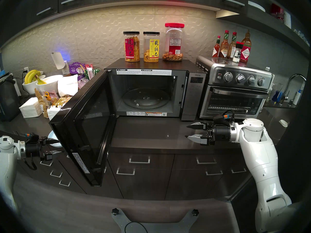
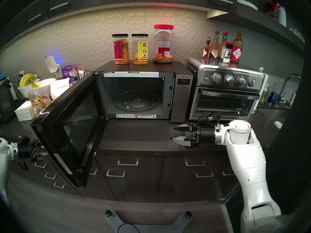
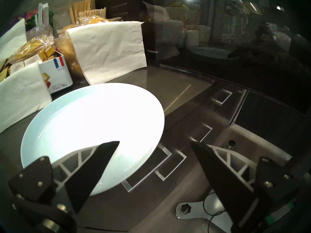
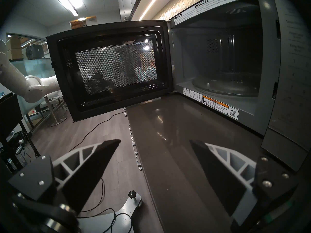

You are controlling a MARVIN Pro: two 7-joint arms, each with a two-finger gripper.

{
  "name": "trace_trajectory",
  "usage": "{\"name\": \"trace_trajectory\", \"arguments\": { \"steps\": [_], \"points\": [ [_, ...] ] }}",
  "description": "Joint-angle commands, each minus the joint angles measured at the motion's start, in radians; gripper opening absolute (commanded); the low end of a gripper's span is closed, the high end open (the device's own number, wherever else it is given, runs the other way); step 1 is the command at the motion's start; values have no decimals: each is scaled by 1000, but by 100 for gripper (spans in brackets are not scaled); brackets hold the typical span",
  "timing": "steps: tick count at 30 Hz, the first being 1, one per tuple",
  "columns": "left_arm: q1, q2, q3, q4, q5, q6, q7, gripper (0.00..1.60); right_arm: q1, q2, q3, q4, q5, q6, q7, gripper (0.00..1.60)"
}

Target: Open the microwave, put the plate inside, and close the door

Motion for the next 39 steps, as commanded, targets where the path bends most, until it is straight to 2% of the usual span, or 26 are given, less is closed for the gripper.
{"name": "trace_trajectory", "arguments": {
  "steps": [1, 12, 25, 39],
  "points": [
    [-48, 30, 2, 14, -6, -12, -7, 158, 14, 2, 2, -9, 8, 1, 12, 160],
    [-73, 34, 29, 46, -4, -31, -23, 155, 15, 2, 2, -9, 8, 1, 12, 160],
    [-73, 20, 39, 30, 0, -30, -31, 154, 15, 2, 1, -9, 8, 1, 13, 160],
    [-77, 21, 56, 31, 14, -23, -35, 160, 15, 2, 1, -9, 8, 1, 13, 160]
  ]
}}
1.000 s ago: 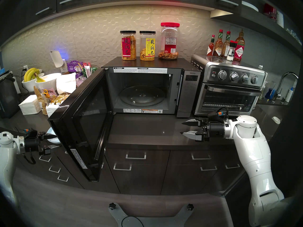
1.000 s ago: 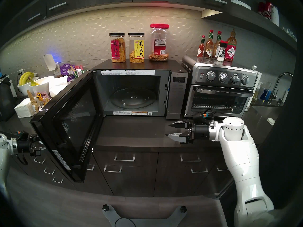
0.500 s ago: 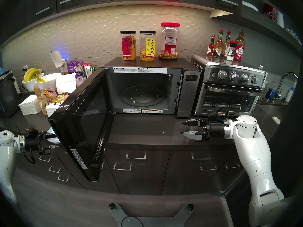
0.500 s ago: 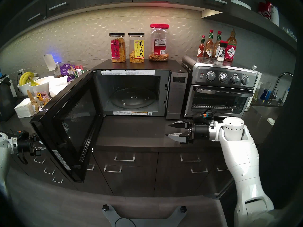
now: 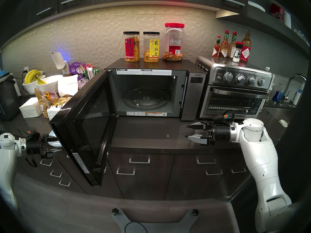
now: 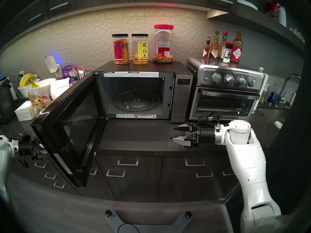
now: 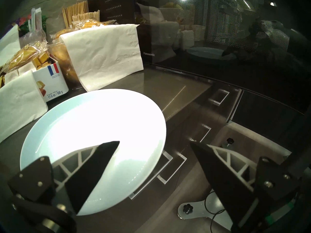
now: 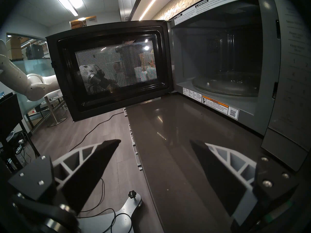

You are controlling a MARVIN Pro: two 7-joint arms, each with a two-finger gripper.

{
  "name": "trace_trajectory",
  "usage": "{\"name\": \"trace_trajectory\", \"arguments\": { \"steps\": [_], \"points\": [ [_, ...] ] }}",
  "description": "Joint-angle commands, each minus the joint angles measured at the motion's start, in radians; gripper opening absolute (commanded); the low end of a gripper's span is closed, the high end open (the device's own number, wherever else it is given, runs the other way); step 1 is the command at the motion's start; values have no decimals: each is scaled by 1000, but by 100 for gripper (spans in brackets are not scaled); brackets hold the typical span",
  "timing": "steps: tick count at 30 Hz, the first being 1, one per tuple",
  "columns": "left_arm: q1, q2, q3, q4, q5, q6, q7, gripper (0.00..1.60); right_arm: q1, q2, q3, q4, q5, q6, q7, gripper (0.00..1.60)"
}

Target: Open the microwave, put the plate inside, and close the door

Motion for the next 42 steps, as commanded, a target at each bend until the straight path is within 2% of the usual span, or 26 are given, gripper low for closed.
{"name": "trace_trajectory", "arguments": {
  "steps": [1, 13, 15, 21, 22, 26, 27, 28, 29, 30, 36, 42],
  "points": [
    [-11, 9, 5, -11, 4, 4, 1, 159, 15, 3, 1, -9, 8, 1, 13, 160],
    [0, 8, 12, -26, 35, -4, 13, 160, 15, 3, 1, -9, 8, 1, 13, 160],
    [1, 7, 10, -29, 36, -5, 12, 148, 15, 3, 1, -9, 8, 1, 13, 160],
    [5, 4, 5, -36, 40, -1, 12, 131, 15, 3, 1, -9, 8, 1, 13, 160],
    [6, 4, 4, -38, 41, -1, 13, 122, 15, 3, 1, -9, 8, 1, 13, 160],
    [7, 0, 4, -40, 46, -3, 27, 55, 15, 3, 1, -9, 8, 1, 13, 160],
    [7, 0, 4, -40, 46, -3, 27, 55, 15, 3, 1, -9, 8, 1, 13, 160],
    [7, 0, 4, -40, 46, -4, 28, 15, 15, 3, 1, -9, 8, 1, 13, 160],
    [7, 0, 4, -40, 46, -5, 29, 15, 15, 3, 1, -9, 8, 1, 13, 160],
    [7, 0, 5, -39, 46, -7, 30, 0, 15, 3, 1, -9, 8, 1, 13, 160],
    [8, -1, 6, -39, 44, -16, 29, 0, 15, 3, 1, -9, 8, 1, 13, 160],
    [41, -2, -21, -90, 29, -13, 19, 0, 15, 2, 1, -9, 8, 1, 12, 160]
  ]
}}
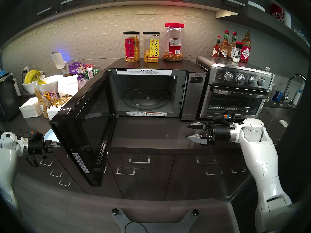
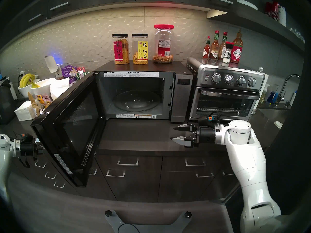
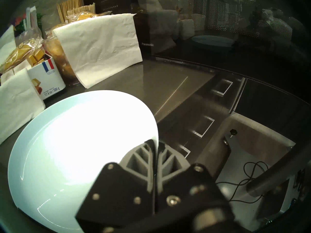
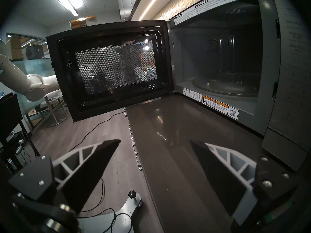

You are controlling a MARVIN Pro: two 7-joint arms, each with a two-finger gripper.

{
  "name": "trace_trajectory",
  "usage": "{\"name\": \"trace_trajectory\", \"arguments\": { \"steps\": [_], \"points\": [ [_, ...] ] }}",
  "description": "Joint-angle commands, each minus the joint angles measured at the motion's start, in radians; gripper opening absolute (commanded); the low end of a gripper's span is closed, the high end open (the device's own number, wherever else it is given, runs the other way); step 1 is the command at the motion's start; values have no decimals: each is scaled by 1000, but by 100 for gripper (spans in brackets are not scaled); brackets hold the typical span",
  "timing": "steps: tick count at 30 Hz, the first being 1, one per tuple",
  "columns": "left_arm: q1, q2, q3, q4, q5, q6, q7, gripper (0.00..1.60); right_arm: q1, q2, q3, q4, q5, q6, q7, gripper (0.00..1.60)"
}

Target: Open the microwave, put the plate inside, and close the door

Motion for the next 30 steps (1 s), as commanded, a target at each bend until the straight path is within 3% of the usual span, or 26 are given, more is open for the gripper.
{"name": "trace_trajectory", "arguments": {
  "steps": [1, 12, 30],
  "points": [
    [34, 2, -38, -63, -23, 1, -21, 0, 15, 2, 1, -9, 8, 1, 12, 160],
    [140, -2, -148, -248, -61, 49, -32, 0, 14, 2, 2, -10, 8, 1, 11, 160],
    [236, -3, -267, -419, -80, 121, -32, 0, 14, 2, 2, -10, 8, 1, 12, 160]
  ]
}}
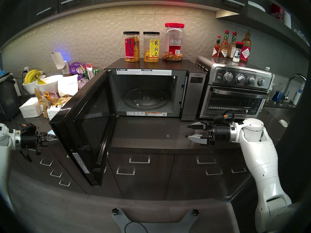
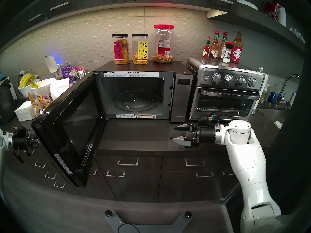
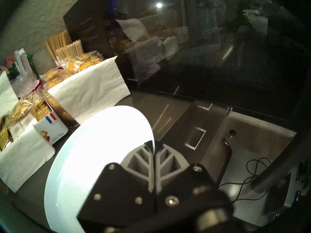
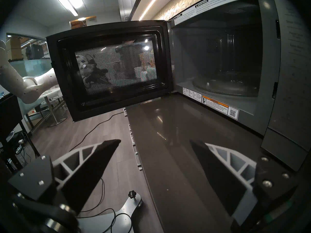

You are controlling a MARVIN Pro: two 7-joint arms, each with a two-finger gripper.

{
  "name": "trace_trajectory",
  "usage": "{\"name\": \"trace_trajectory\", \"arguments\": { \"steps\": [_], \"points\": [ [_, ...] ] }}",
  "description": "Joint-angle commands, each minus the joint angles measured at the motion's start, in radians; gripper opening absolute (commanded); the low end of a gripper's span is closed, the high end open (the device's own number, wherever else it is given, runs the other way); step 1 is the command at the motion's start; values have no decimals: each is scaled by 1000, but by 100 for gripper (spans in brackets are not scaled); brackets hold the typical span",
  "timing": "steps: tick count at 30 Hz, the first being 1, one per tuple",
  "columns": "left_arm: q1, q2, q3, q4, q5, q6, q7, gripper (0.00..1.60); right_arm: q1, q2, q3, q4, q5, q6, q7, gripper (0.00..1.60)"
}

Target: Open the microwave, put the plate inside, and close the door

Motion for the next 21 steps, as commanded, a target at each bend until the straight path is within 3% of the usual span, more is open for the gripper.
{"name": "trace_trajectory", "arguments": {
  "steps": [1, 21],
  "points": [
    [36, 10, -54, -79, -21, 22, 2, 0, 14, 2, 2, -10, 8, 1, 12, 160],
    [93, 30, -164, -251, -8, 64, 2, 0, 14, 2, 2, -10, 8, 1, 12, 160]
  ]
}}
